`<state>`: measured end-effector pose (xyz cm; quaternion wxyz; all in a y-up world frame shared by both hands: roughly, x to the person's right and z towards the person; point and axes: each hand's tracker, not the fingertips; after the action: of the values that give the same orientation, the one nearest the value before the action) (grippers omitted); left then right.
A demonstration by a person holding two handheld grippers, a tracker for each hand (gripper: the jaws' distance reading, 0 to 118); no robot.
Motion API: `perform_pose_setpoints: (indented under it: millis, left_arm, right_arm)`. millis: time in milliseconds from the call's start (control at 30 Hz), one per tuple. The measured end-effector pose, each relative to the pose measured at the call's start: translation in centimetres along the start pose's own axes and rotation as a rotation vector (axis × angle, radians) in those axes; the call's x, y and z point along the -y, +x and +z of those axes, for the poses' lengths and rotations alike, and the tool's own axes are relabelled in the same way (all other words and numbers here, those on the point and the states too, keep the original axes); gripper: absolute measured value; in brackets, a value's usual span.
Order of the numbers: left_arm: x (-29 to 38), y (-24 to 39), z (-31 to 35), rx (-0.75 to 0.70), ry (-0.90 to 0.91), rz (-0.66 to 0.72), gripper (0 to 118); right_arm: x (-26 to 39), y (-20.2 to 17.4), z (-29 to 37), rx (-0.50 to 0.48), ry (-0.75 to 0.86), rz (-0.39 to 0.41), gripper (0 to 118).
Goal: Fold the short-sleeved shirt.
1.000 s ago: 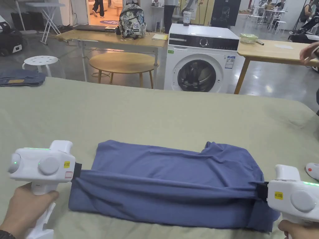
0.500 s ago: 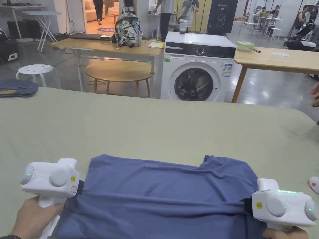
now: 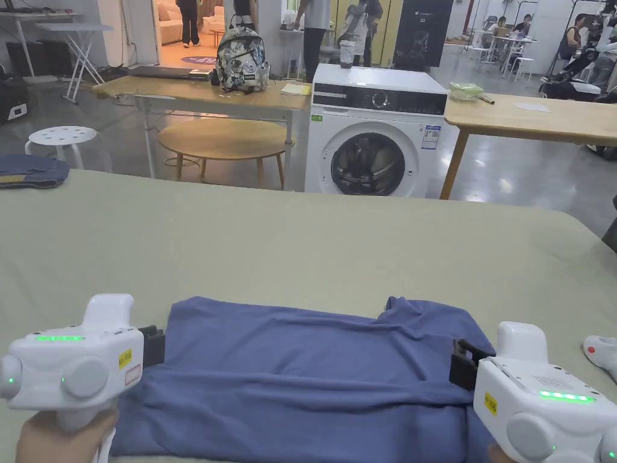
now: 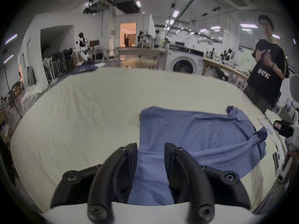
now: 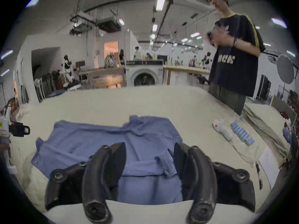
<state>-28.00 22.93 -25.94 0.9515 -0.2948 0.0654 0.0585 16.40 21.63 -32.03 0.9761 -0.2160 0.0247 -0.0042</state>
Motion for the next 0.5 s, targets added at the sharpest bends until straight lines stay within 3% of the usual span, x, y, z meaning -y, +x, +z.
perform_pose_setpoints:
  millis: [67,100,133,267,500]
  left_arm:
    - [0.7,0.4,1.4,-0.002,0.058,-0.011,7]
    - [1.1,0.7,2.2,0.002,0.083,-0.015,2]
    - [1.5,1.1,3.1,-0.002,0.117,-0.019,0]
    - [2.8,1.5,4.8,-0.031,0.191,-0.056,0]
    - [3.8,0.5,6.7,-0.042,0.234,-0.046,0]
  right_arm:
    - [0.1,-1.1,1.4,-0.008,0.053,-0.009,8]
    - [0.1,-1.6,1.9,-0.016,0.077,-0.011,0]
    - [0.2,-2.0,2.5,-0.033,0.099,-0.008,0]
    - [1.2,-4.9,6.7,-0.021,0.189,0.035,0]
    - [1.4,-5.8,9.0,-0.034,0.215,0.000,0]
